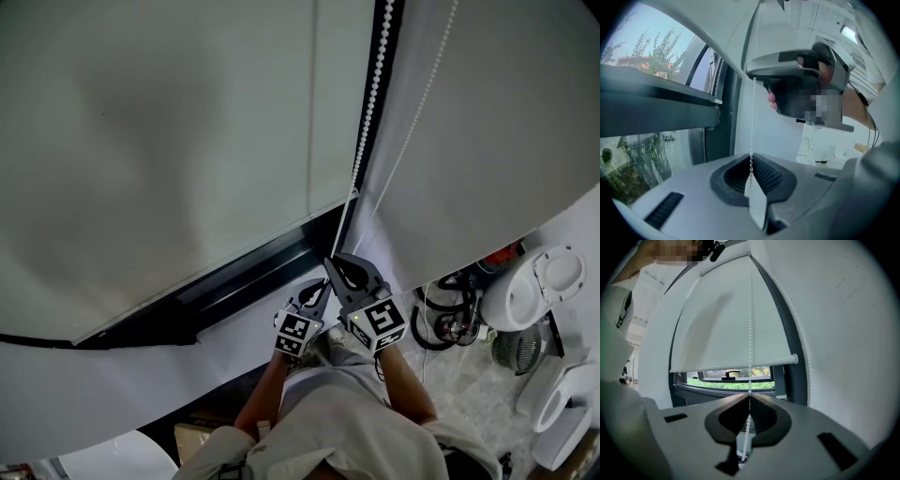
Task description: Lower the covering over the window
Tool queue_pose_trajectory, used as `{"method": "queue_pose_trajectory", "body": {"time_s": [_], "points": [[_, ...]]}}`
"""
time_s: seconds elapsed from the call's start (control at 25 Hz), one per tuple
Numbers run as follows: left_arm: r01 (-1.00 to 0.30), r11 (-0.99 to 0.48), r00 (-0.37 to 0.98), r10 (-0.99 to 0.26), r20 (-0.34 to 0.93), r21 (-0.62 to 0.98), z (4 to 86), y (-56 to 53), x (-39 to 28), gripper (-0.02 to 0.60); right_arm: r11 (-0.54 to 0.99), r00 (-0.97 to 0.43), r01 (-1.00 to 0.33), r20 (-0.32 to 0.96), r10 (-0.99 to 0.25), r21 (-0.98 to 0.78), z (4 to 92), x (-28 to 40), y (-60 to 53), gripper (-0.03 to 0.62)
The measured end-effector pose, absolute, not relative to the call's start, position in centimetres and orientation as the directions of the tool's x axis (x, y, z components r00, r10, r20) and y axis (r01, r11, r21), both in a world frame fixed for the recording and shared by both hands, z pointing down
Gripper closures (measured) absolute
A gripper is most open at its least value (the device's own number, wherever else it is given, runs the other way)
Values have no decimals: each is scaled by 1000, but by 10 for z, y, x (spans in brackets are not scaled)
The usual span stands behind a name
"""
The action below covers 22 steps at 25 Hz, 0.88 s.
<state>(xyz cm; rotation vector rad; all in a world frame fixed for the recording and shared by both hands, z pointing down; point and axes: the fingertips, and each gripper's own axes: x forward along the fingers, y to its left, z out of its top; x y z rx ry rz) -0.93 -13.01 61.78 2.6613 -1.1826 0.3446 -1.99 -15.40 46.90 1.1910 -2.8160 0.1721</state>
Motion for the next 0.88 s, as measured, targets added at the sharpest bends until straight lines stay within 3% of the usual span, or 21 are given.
{"method": "queue_pose_trajectory", "body": {"time_s": [0.44, 0.64, 0.88], "points": [[-751, -645, 646, -675, 356, 141, 646, -117, -16, 558, 669, -674, -737, 182, -716, -96, 512, -17, -159, 597], [-766, -629, 638, -719, 277, 133, 600, -117, -31, 550, 668, -674, -737, 172, -719, -97, 512, -17, -162, 597], [-747, -662, 665, -742, 88, 64, 491, -130, -32, 524, 676, -681, -731, 169, -713, -94, 511, -19, -160, 597]]}}
